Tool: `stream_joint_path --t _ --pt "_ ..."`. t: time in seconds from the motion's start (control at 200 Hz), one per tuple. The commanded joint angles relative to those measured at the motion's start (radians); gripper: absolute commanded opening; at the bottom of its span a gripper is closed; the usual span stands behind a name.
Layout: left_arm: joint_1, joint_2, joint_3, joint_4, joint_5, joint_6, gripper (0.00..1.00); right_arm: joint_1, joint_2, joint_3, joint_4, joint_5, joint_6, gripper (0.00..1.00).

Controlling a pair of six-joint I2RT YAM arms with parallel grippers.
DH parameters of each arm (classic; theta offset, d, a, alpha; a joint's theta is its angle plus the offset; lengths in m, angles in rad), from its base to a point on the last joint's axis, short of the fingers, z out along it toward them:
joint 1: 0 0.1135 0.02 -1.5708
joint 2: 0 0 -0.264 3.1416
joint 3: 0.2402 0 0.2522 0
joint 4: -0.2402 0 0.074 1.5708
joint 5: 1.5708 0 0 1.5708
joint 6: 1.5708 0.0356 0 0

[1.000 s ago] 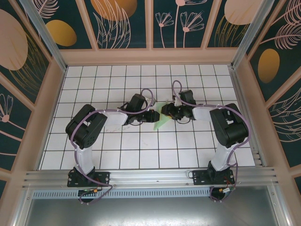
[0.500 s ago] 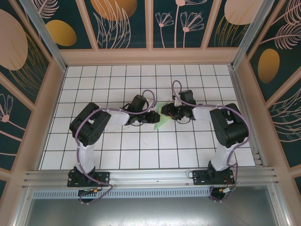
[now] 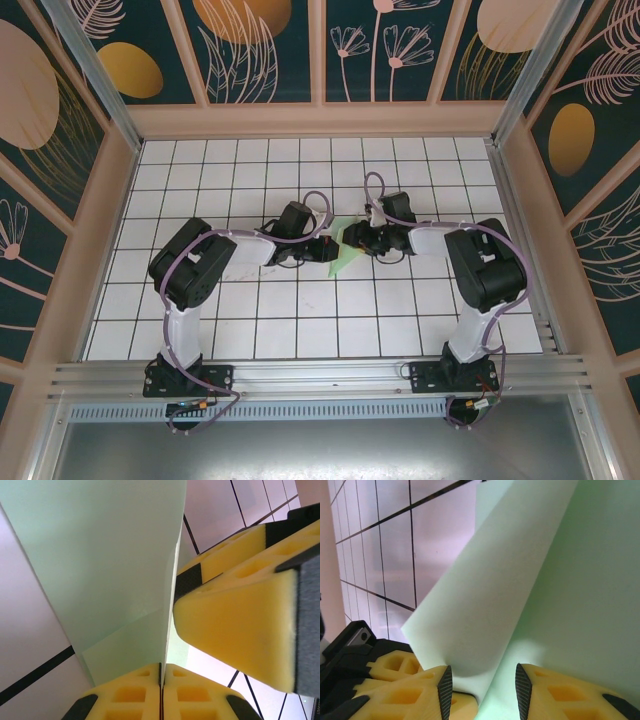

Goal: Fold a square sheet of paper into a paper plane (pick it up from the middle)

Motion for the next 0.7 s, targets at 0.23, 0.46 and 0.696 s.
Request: stream_joint_path --t 0.23,0.46,0.696 --pt "0.011 0.006 0.005 0.016 0.019 0.021 0.14 0.007 0.043 0.035 -0.024 0.020 -0.032 0.41" --pt "0.015 -0.052 -0.017 0.003 0.012 0.010 0.27 0.010 0.063 0.044 -0.060 0.044 -0.037 0.42" --pt "0.029 -0.146 -0.073 -0.041 -0.048 0.000 0.32 0.012 0.075 0.054 -0.086 0.057 -0.039 0.43"
